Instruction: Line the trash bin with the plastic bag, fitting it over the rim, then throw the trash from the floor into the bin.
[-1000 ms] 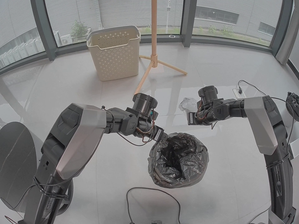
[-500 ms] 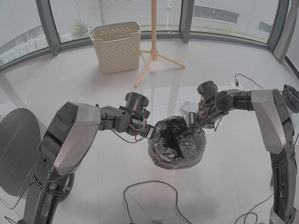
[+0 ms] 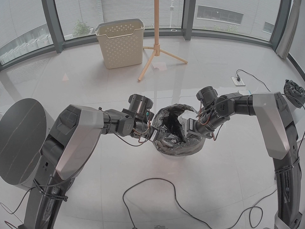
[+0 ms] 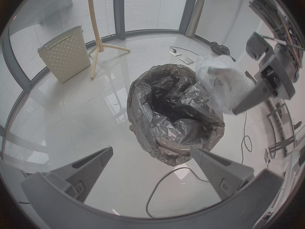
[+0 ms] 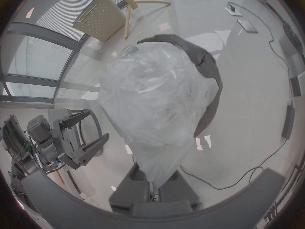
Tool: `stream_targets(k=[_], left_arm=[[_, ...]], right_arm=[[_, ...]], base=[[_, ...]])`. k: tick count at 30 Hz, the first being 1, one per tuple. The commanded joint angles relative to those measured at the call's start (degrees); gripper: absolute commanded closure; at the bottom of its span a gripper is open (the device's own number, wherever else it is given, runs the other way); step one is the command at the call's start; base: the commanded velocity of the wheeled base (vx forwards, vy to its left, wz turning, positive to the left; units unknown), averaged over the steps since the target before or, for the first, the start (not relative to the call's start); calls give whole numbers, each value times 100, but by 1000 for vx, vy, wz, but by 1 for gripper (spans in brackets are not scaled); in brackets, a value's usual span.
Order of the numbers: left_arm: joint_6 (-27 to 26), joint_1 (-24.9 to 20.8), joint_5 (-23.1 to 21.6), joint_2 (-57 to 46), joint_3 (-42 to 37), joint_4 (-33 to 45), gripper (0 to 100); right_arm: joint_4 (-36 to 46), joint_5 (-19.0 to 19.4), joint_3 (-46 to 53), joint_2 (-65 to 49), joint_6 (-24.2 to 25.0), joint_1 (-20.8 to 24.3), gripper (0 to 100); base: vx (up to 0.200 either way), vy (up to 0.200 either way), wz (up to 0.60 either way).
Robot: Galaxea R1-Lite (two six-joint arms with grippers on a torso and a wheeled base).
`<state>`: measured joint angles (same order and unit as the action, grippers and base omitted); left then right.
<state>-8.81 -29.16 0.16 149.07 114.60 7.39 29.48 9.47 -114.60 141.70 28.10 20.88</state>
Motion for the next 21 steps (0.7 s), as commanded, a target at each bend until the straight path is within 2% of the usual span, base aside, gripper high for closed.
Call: stream_targets(k=[1,4,12,13,14,15,16,17,21], left_arm=[[38,-2,-16,87,-1,-97,0],[82,-2,-16,87,-1,-106,0],[-94,42,-16,-9,-1,-132,0],[-736,156,-130,-378,-1,-185,0],[-1017,227,-315,-501,-1,-203,0],[-1052,227,-341,-519,-1,-203,0],[-1228,297,-807,-624,-1,-211,0],[-1228,306,-983,-633,-1,-220,0],[-1219,314,-1044,-580,-1,-501,0]], right_arm=[[-100,204,1,112,90,-14,100],[-390,310,1,86,90,-32,100],[-399,318,1,-38,82,-40,100],[-399,318,1,-2,73,-67,100],[-399,318,1,-2,73,-76,100],[-399,318,1,-2,73,-76,100],[-390,318,1,-46,73,-67,100],[-390,318,1,-55,73,-58,100],[-372,318,1,-46,90,-14,100]], base=[[0,0,0],[0,0,0],[0,0,0],[0,0,0],[0,0,0],[0,0,0],[0,0,0],[0,0,0],[0,0,0]])
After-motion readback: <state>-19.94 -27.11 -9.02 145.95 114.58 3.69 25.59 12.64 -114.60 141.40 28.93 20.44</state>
